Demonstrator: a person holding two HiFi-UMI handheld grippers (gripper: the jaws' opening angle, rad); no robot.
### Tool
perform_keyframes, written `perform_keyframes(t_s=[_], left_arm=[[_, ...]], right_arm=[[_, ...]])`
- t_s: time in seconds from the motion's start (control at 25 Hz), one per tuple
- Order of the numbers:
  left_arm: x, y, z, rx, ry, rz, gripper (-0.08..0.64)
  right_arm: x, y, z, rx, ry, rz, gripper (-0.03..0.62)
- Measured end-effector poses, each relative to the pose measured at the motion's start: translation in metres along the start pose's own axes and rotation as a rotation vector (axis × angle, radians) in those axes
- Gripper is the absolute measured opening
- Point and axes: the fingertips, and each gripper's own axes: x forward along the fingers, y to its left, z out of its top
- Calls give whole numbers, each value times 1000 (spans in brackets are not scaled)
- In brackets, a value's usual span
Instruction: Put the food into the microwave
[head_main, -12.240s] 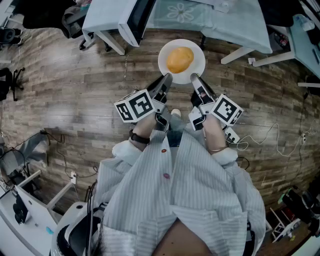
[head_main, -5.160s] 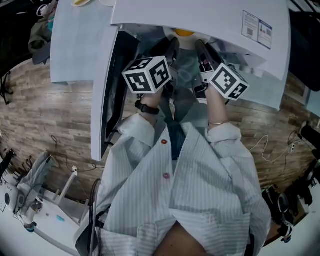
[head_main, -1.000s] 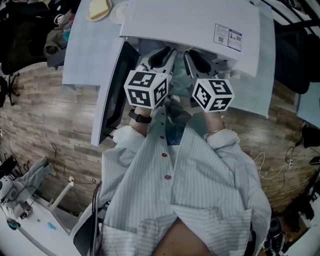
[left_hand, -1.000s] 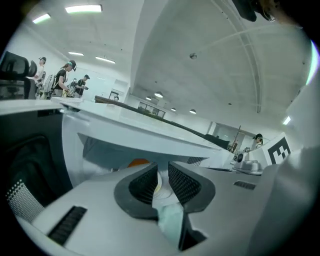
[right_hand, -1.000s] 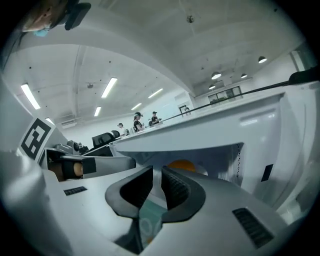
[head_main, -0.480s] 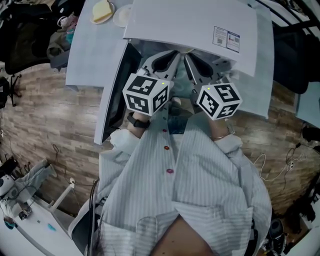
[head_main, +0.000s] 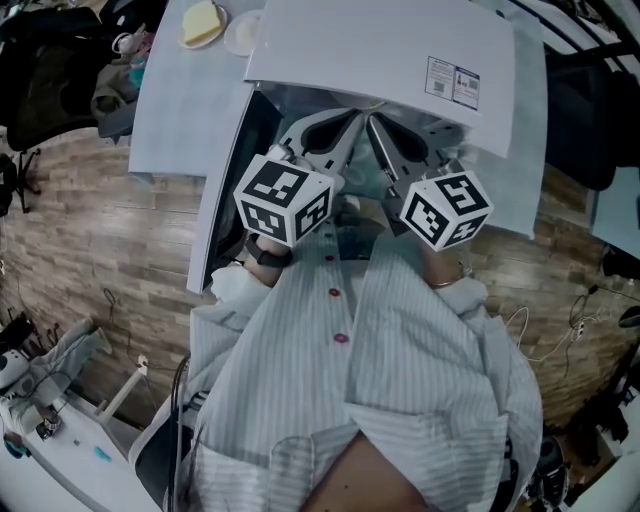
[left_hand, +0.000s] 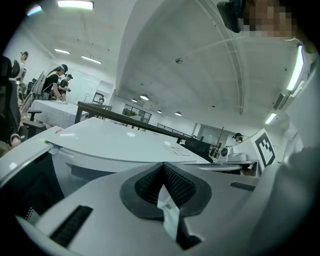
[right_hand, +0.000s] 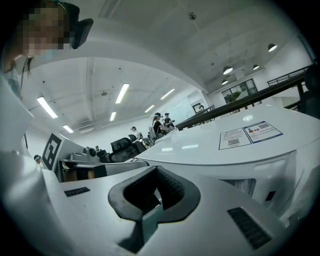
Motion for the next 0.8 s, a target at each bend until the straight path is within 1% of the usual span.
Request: perform_keyframes(t_s=[0.36, 0.8], left_arm=[[2, 1, -4, -14, 17, 0, 8], [4, -4, -10, -20, 24, -1, 8]], right_arm=[[-4, -3, 0, 26, 6, 16, 32], [-8, -4, -3, 26, 14, 21, 32]])
